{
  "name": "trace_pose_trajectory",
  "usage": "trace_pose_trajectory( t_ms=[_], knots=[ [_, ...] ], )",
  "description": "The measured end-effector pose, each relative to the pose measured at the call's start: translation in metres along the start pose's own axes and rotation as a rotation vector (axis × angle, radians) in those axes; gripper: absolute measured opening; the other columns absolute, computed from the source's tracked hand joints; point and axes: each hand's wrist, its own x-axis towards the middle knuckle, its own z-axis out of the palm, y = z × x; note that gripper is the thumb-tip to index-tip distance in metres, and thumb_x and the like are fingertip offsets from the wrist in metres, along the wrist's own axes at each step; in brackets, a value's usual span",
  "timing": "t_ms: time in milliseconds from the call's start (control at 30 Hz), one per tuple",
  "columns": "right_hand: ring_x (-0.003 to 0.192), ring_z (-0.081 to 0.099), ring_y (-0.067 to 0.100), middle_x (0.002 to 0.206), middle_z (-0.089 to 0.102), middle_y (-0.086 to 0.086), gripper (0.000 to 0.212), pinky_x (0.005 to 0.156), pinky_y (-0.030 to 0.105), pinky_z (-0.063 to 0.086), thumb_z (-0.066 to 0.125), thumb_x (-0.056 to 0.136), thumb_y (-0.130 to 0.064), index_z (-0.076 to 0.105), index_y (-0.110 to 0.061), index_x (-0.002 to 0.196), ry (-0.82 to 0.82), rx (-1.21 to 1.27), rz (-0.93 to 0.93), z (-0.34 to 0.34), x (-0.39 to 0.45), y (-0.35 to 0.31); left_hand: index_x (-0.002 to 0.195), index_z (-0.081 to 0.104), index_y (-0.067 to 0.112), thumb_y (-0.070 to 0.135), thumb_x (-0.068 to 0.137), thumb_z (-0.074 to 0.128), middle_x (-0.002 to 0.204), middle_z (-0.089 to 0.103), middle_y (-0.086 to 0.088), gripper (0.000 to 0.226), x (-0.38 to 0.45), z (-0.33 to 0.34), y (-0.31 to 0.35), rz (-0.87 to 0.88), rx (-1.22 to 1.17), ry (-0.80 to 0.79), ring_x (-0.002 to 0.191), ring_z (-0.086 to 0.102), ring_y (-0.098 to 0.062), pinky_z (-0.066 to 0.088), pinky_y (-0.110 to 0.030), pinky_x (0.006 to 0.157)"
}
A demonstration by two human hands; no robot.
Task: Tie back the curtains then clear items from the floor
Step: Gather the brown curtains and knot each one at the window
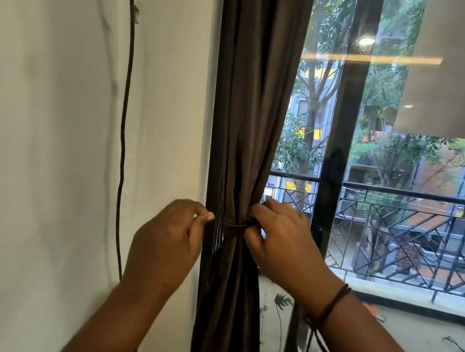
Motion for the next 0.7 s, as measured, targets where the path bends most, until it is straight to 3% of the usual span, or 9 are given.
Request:
trace_pose_trajectory(
  t_ms=[67,133,233,333,367,400,467,567,700],
  knots=[
    [0.074,0.047,0.023,0.074,0.045,-0.003,0.033,0.069,0.042,0.047,0.027,0.075,-0.037,0.053,-0.016,0.073,-0.093,0.028,-0.015,-0.007,0.000,0.001,0.087,0.059,0.024,0.029,0.088,0.065,0.087,0.062,0.011,0.008,0.005,-0.008,0.000,0.041,-0.018,-0.009,0.070,0.061,-0.007,0.051,-0.020,0.056],
    [0.079,0.046,0.024,0.076,0.041,-0.004,0.033,0.075,0.043,0.046,0.019,0.072,-0.042,0.044,-0.021,0.069,-0.211,-0.003,-0.044,-0.013,0.001,0.000,0.090,0.054,0.027,0.032,0.087,0.063,0.088,0.057,0.013,0.011,0.004,-0.012,0.008,0.153,-0.070,-0.015,0.070,0.056,-0.003,0.051,-0.020,0.055],
    [0.085,0.051,0.027,0.078,0.048,-0.001,0.033,0.073,0.040,0.045,0.014,0.066,-0.045,0.036,-0.022,0.060,-0.333,-0.182,-0.068,-0.022,0.005,-0.007,0.109,0.048,0.032,0.039,0.082,0.059,0.104,0.053,0.013,0.030,-0.011,-0.005,0.021,0.258,-0.067,-0.215,0.087,0.053,-0.002,0.053,-0.023,0.065],
    [0.069,0.056,0.021,0.066,0.053,-0.001,0.029,0.061,0.040,0.048,0.026,0.064,-0.041,0.041,-0.023,0.047,-0.251,-0.345,-0.106,-0.026,0.011,-0.015,0.121,0.033,0.036,0.044,0.077,0.060,0.124,0.039,0.010,0.053,-0.021,0.009,0.024,0.202,-0.004,-0.315,0.107,0.052,-0.012,0.055,-0.032,0.076],
    [0.068,0.053,0.015,0.067,0.052,-0.001,0.026,0.065,0.040,0.049,0.033,0.068,-0.038,0.042,-0.025,0.048,-0.293,-0.329,-0.090,-0.032,0.015,-0.017,0.121,0.033,0.036,0.041,0.076,0.063,0.124,0.038,0.010,0.053,-0.022,0.012,0.023,0.198,-0.005,-0.290,0.106,0.053,-0.014,0.055,-0.032,0.075],
    [0.070,0.046,0.008,0.071,0.048,-0.001,0.025,0.074,0.037,0.046,0.037,0.077,-0.032,0.043,-0.025,0.054,-0.404,-0.265,-0.101,-0.038,0.021,-0.018,0.118,0.035,0.036,0.035,0.076,0.066,0.121,0.038,0.010,0.052,-0.022,0.014,0.021,0.186,-0.026,-0.257,0.103,0.055,-0.015,0.055,-0.030,0.072],
    [0.074,0.047,0.012,0.081,0.054,0.006,0.025,0.077,0.029,0.043,0.041,0.091,-0.018,0.055,-0.014,0.071,-0.739,0.125,0.122,-0.046,0.031,-0.020,0.113,0.038,0.032,0.021,0.075,0.071,0.112,0.039,0.011,0.051,-0.024,0.016,0.020,0.124,-0.090,-0.168,0.092,0.056,-0.015,0.049,-0.021,0.067],
    [0.084,0.063,0.031,0.089,0.064,0.021,0.017,0.074,0.039,0.053,0.050,0.087,0.000,0.065,0.007,0.089,-0.939,0.311,0.135,-0.052,0.038,-0.021,0.097,0.039,0.028,0.018,0.074,0.064,0.091,0.030,0.016,0.035,-0.037,0.017,0.027,0.068,-0.105,-0.045,0.075,0.045,-0.006,0.034,-0.011,0.061],
    [0.074,0.057,0.020,0.084,0.057,0.013,0.011,0.068,0.029,0.055,0.056,0.090,-0.009,0.064,-0.002,0.093,-0.897,0.488,0.157,-0.049,0.030,-0.016,0.088,0.034,0.041,0.032,0.077,0.059,0.087,0.041,0.021,0.028,-0.060,0.017,0.040,-0.162,-0.242,-0.184,0.069,0.050,-0.005,0.039,-0.014,0.054]
  ],
)
